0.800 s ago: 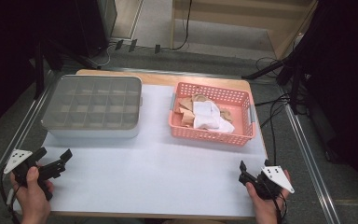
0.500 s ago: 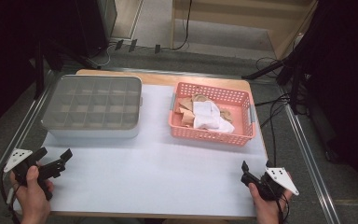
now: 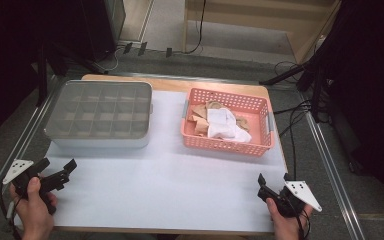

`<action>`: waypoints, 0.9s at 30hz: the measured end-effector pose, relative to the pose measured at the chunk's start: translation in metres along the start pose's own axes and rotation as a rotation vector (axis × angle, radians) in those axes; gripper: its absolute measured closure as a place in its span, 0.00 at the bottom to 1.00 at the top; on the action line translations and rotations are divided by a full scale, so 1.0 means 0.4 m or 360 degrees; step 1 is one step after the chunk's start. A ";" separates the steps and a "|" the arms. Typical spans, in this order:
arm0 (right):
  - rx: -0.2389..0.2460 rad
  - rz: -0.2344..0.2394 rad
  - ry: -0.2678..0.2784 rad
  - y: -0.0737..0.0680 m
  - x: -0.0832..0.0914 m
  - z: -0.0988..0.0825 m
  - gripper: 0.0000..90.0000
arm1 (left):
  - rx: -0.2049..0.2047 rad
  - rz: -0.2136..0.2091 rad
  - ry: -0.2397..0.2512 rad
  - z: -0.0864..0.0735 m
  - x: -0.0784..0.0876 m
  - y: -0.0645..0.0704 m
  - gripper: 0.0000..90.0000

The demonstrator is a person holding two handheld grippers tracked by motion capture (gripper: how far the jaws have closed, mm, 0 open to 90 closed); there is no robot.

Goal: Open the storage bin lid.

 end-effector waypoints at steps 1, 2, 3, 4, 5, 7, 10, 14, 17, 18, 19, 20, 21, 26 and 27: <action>0.0003 0.0008 -0.0004 -0.007 0.004 0.002 0.16 | -0.0004 -0.0012 -0.0010 0.001 -0.001 0.000 0.00; 0.0004 0.0023 -0.0002 -0.014 0.008 0.005 0.16 | -0.0014 -0.0026 -0.0022 0.003 -0.002 0.000 0.00; -0.0001 0.0031 0.0001 -0.021 0.014 0.009 0.16 | -0.0028 -0.0047 -0.0033 0.005 -0.004 0.001 0.00; -0.0003 0.0037 0.0009 -0.029 0.019 0.014 0.16 | -0.0037 -0.0053 -0.0039 0.007 -0.003 0.001 0.00; -0.0007 0.0045 0.0017 -0.039 0.024 0.017 0.16 | -0.0042 -0.0053 -0.0039 0.009 -0.002 -0.001 0.00; -0.0005 0.0057 0.0011 -0.048 0.028 0.020 0.16 | -0.0040 -0.0055 -0.0040 0.012 0.000 -0.002 0.00; -0.0011 0.0127 -0.0015 -0.094 0.039 0.027 0.17 | -0.0056 -0.0036 -0.0016 0.026 0.018 -0.006 0.00; 0.0025 0.0197 -0.0044 -0.140 0.037 0.034 0.17 | -0.0098 -0.0021 -0.0004 0.045 0.033 -0.003 0.00; 0.0024 0.0256 -0.0083 -0.175 0.036 0.042 0.17 | -0.0119 -0.0039 0.0008 0.059 0.042 0.006 0.00; 0.0035 0.0265 -0.0087 -0.186 0.034 0.047 0.17 | -0.0125 -0.0037 0.0005 0.063 0.042 0.011 0.00; 0.0029 0.0270 -0.0094 -0.196 0.033 0.053 0.17 | -0.0133 -0.0027 0.0003 0.067 0.042 0.013 0.00; 0.0030 0.0283 -0.0090 -0.206 0.031 0.060 0.17 | -0.0136 -0.0023 0.0007 0.072 0.043 0.015 0.00; 0.0026 0.0299 -0.0085 -0.216 0.029 0.068 0.17 | -0.0132 -0.0028 0.0013 0.077 0.044 0.014 0.00; 0.0028 0.0365 -0.0082 -0.278 0.009 0.103 0.17 | -0.0156 -0.0027 -0.0022 0.104 0.050 0.008 0.00; 0.0040 0.0378 -0.0081 -0.294 0.003 0.108 0.17 | -0.0161 -0.0028 -0.0036 0.110 0.052 0.004 0.00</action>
Point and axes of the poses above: each handheld gripper's, and its own axes: x roughly backward along the jaws, z roughly out of its top, y roughly to its right, the point moved 5 cm from there along -x, roughly forward along the jaws, and after that the axes turned 10 degrees about -x, right-handed, at the moved point
